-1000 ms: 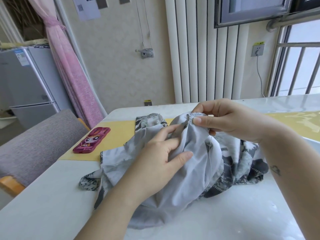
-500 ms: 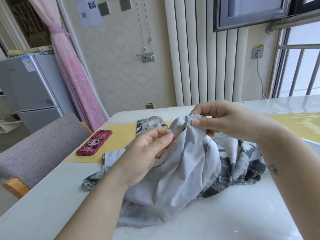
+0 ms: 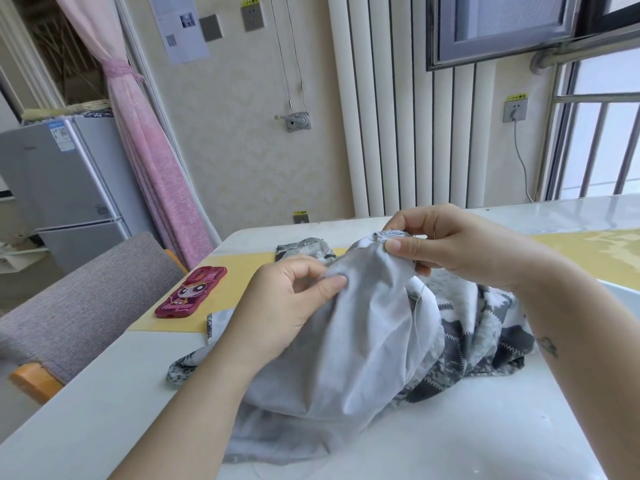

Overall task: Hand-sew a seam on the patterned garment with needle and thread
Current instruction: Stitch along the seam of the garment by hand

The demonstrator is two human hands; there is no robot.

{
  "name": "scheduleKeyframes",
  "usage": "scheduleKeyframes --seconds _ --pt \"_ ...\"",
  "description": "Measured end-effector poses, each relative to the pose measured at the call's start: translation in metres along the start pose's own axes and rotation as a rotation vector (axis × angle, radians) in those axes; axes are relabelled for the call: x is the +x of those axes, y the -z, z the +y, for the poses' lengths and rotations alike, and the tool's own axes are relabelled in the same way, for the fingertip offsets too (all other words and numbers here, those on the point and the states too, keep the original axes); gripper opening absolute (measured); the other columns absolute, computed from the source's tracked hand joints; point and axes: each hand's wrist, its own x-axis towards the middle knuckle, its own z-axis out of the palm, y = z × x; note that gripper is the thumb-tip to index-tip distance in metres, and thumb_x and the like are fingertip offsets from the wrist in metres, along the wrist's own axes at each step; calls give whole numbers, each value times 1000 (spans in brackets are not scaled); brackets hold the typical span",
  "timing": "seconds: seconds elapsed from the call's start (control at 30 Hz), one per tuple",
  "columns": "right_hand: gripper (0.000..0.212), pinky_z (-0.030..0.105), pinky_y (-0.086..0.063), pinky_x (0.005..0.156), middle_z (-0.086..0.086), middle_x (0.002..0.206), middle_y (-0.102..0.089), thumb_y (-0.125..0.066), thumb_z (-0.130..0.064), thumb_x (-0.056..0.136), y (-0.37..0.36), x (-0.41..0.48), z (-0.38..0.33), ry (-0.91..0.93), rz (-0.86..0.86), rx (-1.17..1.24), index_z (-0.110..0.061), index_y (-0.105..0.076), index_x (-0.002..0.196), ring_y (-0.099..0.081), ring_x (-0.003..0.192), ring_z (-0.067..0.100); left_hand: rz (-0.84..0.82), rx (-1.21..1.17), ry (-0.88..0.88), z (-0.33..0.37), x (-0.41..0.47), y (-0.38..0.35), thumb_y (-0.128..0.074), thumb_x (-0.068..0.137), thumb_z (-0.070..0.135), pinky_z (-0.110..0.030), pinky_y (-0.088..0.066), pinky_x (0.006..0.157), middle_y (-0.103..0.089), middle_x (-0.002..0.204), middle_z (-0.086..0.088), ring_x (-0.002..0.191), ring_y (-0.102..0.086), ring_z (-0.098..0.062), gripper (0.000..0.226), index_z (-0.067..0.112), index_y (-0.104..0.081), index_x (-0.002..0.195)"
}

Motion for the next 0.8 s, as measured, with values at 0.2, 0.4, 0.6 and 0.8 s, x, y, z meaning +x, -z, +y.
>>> scheduleKeyframes --seconds 0.2,0.4,0.6,0.8 --pt "19 21 -42 60 1 68 -55 -59 -27 91 -15 5 -5 77 191 -67 -9 -63 86 -47 56 7 340 374 -402 31 14 16 -72 82 16 -11 -45 72 -67 78 14 74 -60 3 12 23 -69 73" --pt "12 24 -46 61 7 72 -59 -58 -22 92 -19 8 6 38 212 -106 -12 -64 87 -52 59 9 312 769 -553 8 10 22 -66 81 38 -34 -45 68 -66 76 8 73 -56 -14 26 14 -70 70" --pt "11 10 -35 51 -17 56 -55 -61 -20 91 -26 10 20 -35 86 -178 -14 -66 83 -46 50 -2 144 688 -179 -25 -5 20 -58 63 65 -37 -42 78 -63 68 20 80 -50 -3 32 34 -61 55" --pt "11 18 -39 60 -3 66 -57 -63 -21 89 -24 9 21 -46 46 -129 -11 -68 87 -48 60 6 18 565 -87 -22 -9 27 -64 76 62 -28 -42 83 -67 78 23 88 -58 -3 29 38 -64 61"
